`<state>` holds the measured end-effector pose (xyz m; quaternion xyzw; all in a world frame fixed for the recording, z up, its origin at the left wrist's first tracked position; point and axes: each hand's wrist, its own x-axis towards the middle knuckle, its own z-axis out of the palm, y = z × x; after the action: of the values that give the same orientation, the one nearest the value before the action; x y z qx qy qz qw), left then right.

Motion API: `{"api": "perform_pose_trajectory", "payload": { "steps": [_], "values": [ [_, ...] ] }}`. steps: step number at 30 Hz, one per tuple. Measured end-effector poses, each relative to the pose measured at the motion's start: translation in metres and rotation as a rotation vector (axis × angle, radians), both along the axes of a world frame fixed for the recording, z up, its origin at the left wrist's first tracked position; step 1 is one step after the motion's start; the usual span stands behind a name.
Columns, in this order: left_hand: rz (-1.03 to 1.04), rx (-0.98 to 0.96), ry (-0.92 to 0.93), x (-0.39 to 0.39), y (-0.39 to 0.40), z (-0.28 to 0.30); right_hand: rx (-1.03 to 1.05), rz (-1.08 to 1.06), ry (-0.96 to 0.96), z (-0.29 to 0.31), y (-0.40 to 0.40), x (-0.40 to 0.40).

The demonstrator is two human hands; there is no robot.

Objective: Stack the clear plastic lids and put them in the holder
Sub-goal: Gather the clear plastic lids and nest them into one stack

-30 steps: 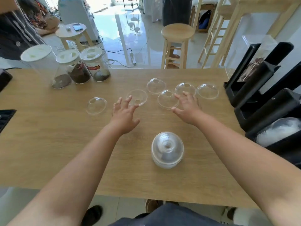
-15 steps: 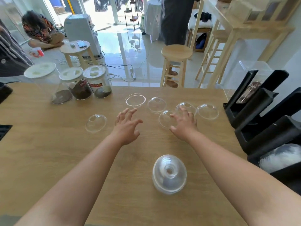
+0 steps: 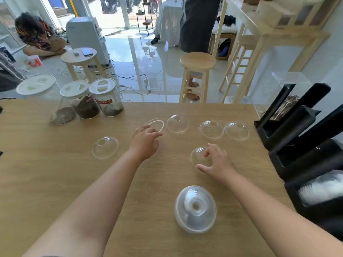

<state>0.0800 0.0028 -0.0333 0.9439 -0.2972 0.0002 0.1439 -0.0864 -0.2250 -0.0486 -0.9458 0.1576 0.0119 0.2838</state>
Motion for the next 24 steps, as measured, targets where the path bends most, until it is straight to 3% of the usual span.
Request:
{"api": "perform_pose_trajectory", "payload": {
  "steps": [2,5,8,12,18,21,24],
  "values": [
    [0.155,-0.531,0.201,-0.021,0.000,0.005,0.035,-0.011,-0.028,-0.003,0.002,-0.009],
    [0.419,-1.258,0.736,-0.054,-0.003,0.012,0.067,-0.065,-0.043,-0.007,0.008,-0.017],
    [0.655,-1.559,1.018,-0.076,0.004,0.000,0.107,-0.105,-0.067,-0.009,0.011,-0.018],
    [0.791,-1.466,1.001,-0.096,0.016,-0.020,0.144,-0.121,-0.050,-0.013,0.008,-0.019],
    [0.527,-0.730,0.633,-0.107,0.021,-0.016,0.198,-0.152,-0.092,-0.008,0.001,-0.028],
    [0.514,-0.658,0.561,-0.110,0.019,-0.020,0.410,-0.202,-0.190,0.018,0.000,-0.044],
    [0.524,-0.619,0.504,-0.111,0.019,-0.020,0.586,-0.116,-0.278,0.058,0.009,-0.071]
  ]
}}
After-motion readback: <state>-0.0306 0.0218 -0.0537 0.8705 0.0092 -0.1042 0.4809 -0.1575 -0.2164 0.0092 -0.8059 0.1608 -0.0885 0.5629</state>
